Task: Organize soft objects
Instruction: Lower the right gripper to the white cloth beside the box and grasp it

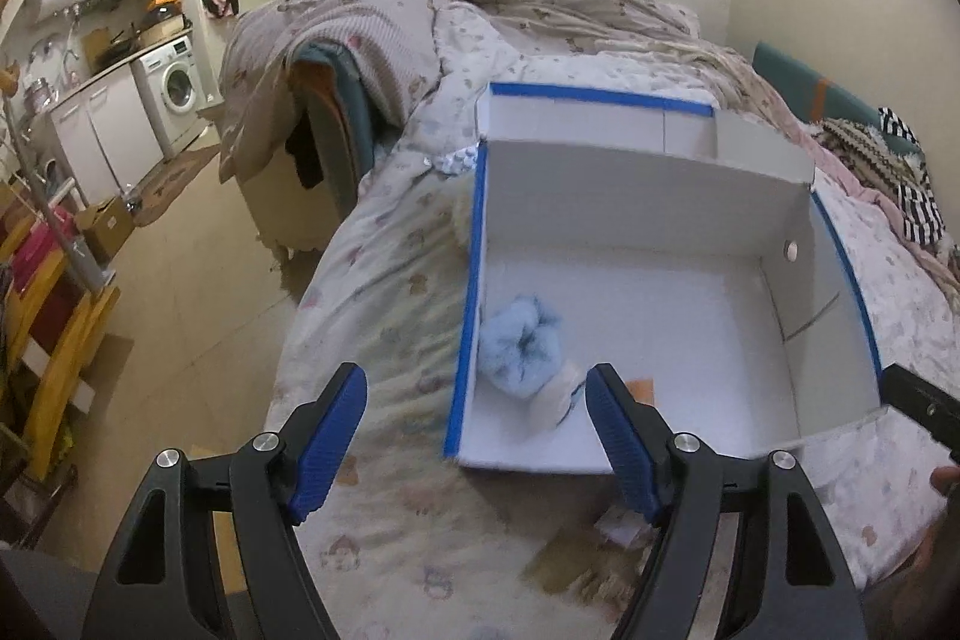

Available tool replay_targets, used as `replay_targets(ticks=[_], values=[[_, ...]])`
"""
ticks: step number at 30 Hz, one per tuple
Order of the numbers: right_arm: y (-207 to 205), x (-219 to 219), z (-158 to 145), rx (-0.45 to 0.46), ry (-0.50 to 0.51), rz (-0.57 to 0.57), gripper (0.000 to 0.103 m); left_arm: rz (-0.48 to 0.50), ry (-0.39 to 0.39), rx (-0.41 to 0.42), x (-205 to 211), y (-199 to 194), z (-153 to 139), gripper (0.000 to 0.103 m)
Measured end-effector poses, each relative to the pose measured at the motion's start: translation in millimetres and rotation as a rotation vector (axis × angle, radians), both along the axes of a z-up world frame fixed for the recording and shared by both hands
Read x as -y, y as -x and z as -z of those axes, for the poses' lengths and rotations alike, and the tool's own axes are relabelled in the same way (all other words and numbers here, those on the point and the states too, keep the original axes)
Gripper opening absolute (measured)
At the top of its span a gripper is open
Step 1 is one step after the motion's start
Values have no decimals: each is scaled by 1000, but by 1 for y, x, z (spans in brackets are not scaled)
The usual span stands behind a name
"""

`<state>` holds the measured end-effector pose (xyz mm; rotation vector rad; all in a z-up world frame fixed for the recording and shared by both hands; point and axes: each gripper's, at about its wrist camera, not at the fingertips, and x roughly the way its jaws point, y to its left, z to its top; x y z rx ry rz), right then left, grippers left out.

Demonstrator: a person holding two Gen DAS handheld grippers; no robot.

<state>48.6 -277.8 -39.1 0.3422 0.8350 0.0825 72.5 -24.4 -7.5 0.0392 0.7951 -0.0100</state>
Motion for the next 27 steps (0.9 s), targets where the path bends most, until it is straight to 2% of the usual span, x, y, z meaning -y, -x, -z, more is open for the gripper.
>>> replay_targets(ticks=[7,11,16,21,24,25,26,27], values=[[16,3,9,-47,0,-21,103,9,-25,-124,-14,14,34,75],[16,3,23,-115,3,-20,103,-16,-46,-181,-21,13,50,74],[10,-1,46,-231,33,-9,103,-20,40,-294,-25,3,69,74],[6,-1,61,-296,45,7,103,-1,53,-418,-16,-3,94,74],[3,4,64,-308,42,29,103,57,65,-512,2,-8,117,70],[2,5,65,-311,38,36,103,79,66,-541,9,-10,123,61],[1,7,65,-314,33,43,103,94,67,-556,14,-10,128,56],[1,10,67,-318,24,51,103,106,67,-568,19,-10,132,56]])
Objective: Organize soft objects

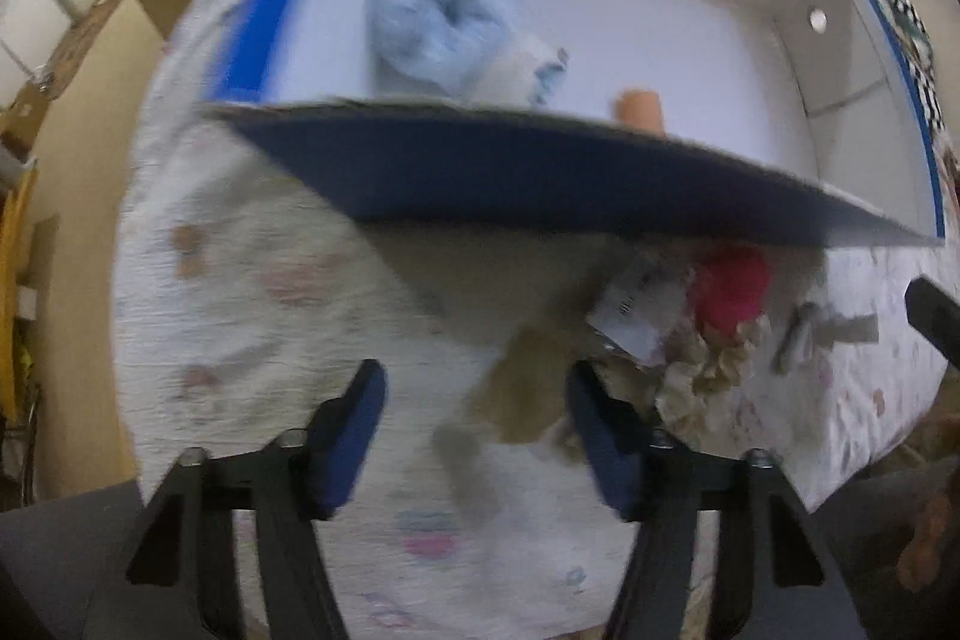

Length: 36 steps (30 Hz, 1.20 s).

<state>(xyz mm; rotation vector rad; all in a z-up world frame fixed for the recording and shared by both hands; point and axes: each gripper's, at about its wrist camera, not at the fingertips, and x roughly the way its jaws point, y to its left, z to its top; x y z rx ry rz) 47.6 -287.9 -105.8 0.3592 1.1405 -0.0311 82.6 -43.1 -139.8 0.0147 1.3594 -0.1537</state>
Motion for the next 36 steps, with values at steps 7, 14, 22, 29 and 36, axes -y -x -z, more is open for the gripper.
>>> replay_targets(ticks=[7,14,22,29,36], values=[[-2,26,19,-73,-107,79,103,28,34,-92,15,-4,22,30],[-7,40,52,-179,-271,131,103,-17,104,-155,5,-10,25,9],[-24,18,68,-222,-223,69,91,-102,85,-46,-34,-12,6,8],[-29,9,73,-234,-171,37,29,-120,59,-23,-49,-12,-2,8],[-20,-5,60,-182,-159,1,29,-142,42,-6,-44,-3,-10,8]])
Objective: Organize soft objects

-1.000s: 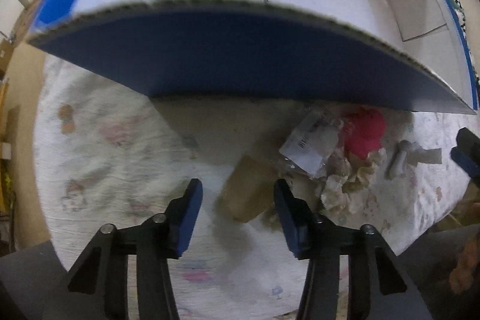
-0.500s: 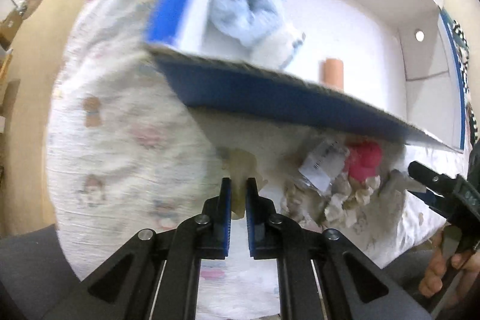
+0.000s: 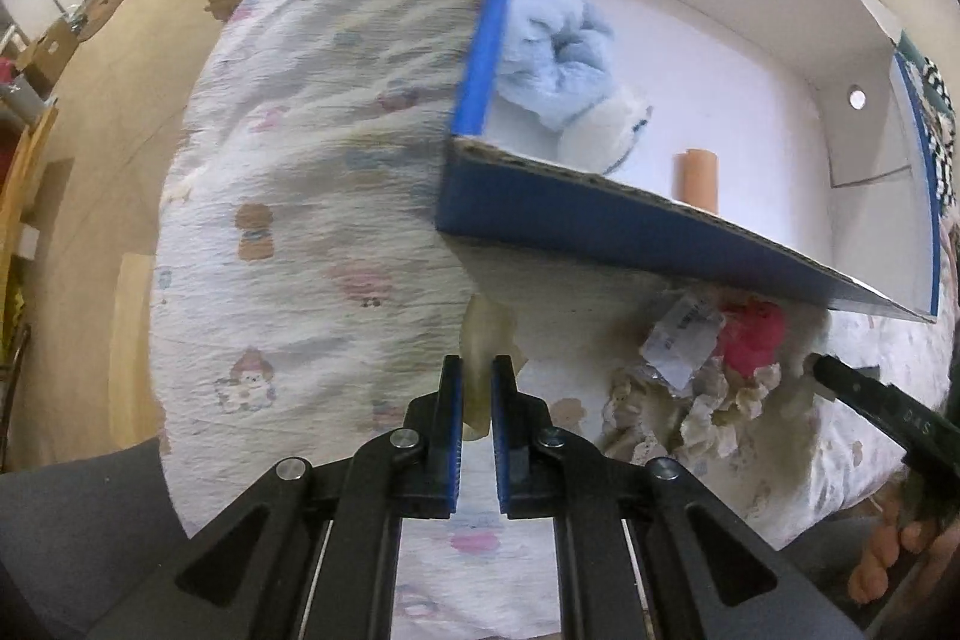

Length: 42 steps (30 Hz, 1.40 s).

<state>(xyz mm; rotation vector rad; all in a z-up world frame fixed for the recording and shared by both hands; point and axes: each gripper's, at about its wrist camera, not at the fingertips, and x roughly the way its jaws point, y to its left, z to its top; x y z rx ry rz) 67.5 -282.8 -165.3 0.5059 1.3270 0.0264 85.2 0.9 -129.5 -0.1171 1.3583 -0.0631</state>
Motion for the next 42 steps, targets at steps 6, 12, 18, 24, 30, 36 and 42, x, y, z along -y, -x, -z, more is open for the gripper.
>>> replay_targets(ticks=[6,12,18,24,30,36,42], values=[[16,-1,-17,57,10,-35,29,-42,-46,27,-11,8,-6,8],[22,-11,-46,172,-24,-105,29,-160,-117,69,-40,12,-18,8],[27,-23,-78,298,-76,-167,29,-264,-184,179,-66,17,-47,8],[34,-18,-109,438,-90,-160,29,-244,-169,335,-59,19,-88,8],[40,-14,-146,590,16,-95,29,-203,-161,472,-41,24,-133,8],[37,-8,-168,664,57,-53,29,-158,-122,518,-22,15,-162,8],[25,1,-180,706,62,-30,29,-99,-128,528,5,-1,-173,8]])
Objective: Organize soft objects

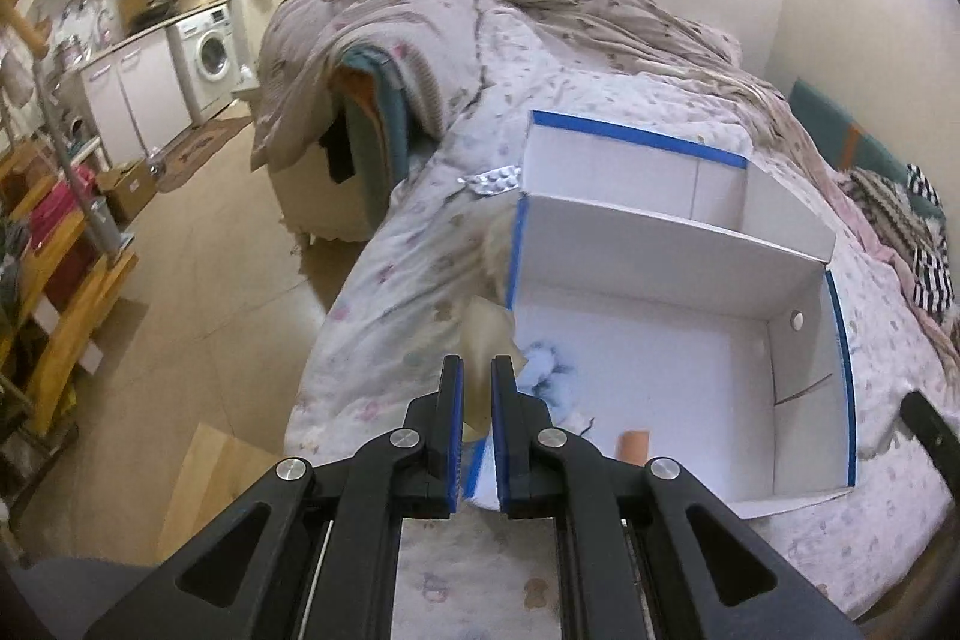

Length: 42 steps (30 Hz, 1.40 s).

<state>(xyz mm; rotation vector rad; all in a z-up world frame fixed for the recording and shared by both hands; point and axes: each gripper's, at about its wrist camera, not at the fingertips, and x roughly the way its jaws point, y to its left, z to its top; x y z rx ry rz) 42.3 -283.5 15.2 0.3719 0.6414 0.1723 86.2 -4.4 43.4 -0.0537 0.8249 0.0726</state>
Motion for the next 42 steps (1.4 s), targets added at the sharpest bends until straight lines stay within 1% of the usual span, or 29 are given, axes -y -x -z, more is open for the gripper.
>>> replay_targets(ticks=[4,9,13,16,21,26,28,31,34,40,42], values=[[-13,6,-3,10,-15,13,29,34,-28,13,17,-12,-5,8],[-26,6,-3,15,-6,5,29,68,-60,30,32,-27,-9,8],[-40,5,0,0,19,-2,29,81,-72,20,40,-39,-4,8],[-52,2,6,-25,41,-10,29,93,-85,4,47,-48,5,8],[-69,-4,21,-77,81,-27,29,115,-106,-24,53,-57,25,8],[-76,-14,39,-147,95,-41,29,146,-109,-50,60,-65,47,8],[-78,-19,46,-178,105,-52,29,152,-125,-59,63,-66,58,8],[-80,-25,59,-233,131,-58,29,143,-109,-98,64,-68,75,8],[-80,-29,70,-279,130,-64,29,143,-96,-136,65,-73,89,8],[-80,-32,86,-337,151,-72,29,170,-81,-158,68,-75,99,8],[-82,-31,90,-354,148,-67,29,192,-93,-156,72,-74,100,8]])
